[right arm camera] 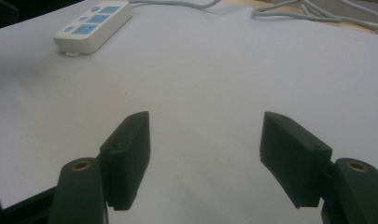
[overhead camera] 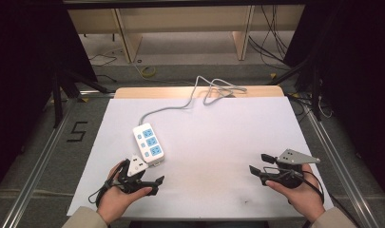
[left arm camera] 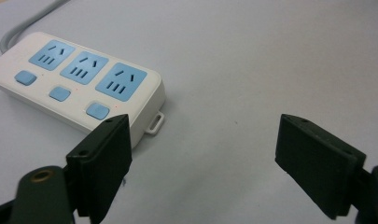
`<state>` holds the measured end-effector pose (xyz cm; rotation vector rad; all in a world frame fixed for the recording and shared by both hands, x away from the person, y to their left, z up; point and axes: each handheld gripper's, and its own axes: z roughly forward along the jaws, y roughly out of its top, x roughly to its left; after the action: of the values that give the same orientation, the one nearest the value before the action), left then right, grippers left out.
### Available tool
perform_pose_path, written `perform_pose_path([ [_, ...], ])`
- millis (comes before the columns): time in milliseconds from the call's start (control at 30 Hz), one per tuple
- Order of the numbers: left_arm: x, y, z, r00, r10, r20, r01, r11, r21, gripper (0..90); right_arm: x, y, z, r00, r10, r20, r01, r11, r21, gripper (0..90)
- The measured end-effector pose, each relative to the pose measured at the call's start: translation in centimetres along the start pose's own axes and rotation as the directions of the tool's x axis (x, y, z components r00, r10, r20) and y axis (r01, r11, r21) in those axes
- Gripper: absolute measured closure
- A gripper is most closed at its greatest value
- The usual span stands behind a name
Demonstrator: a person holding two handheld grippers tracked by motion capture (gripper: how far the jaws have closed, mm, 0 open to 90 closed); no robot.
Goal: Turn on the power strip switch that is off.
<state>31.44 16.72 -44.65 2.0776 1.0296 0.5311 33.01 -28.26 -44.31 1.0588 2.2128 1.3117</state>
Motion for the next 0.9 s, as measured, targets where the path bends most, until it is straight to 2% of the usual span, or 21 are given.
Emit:
perform_pose_path([
  [67, 0.0, 0.0, -0.2, 1.0, 0.002, -0.004, -0.002, 1.0, -0.008, 21.3, 0.0, 0.0, -0.1, 1.0, -0.005, 0.003, 0.005, 1.0, -0.002, 34.1],
  [167, 0.2, 0.0, -0.3, 0.9998, -0.01, -0.015, 0.01, 0.9999, -0.013, 30.4, 0.1, 0.1, -0.1, 1.0, -0.004, 0.007, 0.004, 1.0, -0.002, 34.1],
  [267, 0.4, 0.1, -0.4, 0.9994, -0.033, -0.015, 0.032, 0.9992, -0.023, 43.2, 0.1, 0.1, -0.1, 1.0, -0.005, 0.008, 0.005, 1.0, 0.001, 34.1],
  [400, 0.4, 0.3, -0.5, 0.999, -0.041, -0.017, 0.041, 0.9991, -0.01, 60.0, 0.1, 0.1, 0.0, 0.9999, -0.008, 0.009, 0.008, 1.0, 0.002, 34.1],
  [533, 0.7, 0.6, -0.7, 0.998, -0.059, -0.022, 0.058, 0.9978, -0.03, 82.5, 0.1, 0.1, 0.0, 0.9999, -0.008, 0.008, 0.008, 1.0, 0.0, 34.1],
  [600, 0.9, 0.7, -0.9, 0.9971, -0.07, -0.029, 0.069, 0.9969, -0.037, 88.8, 0.1, 0.1, 0.0, 1.0, -0.008, 0.006, 0.008, 1.0, 0.0, 34.1],
  [767, 1.4, 1.1, -1.1, 0.994, -0.103, -0.036, 0.101, 0.9936, -0.051, 89.5, 0.1, 0.1, 0.0, 0.9999, -0.011, 0.004, 0.011, 1.0, 0.005, 34.1],
  [900, 1.4, 1.3, -0.8, 0.9933, -0.11, -0.034, 0.109, 0.9931, -0.043, 89.5, 0.1, 0.1, 0.1, 0.9999, -0.013, 0.003, 0.013, 1.0, 0.006, 34.1],
])
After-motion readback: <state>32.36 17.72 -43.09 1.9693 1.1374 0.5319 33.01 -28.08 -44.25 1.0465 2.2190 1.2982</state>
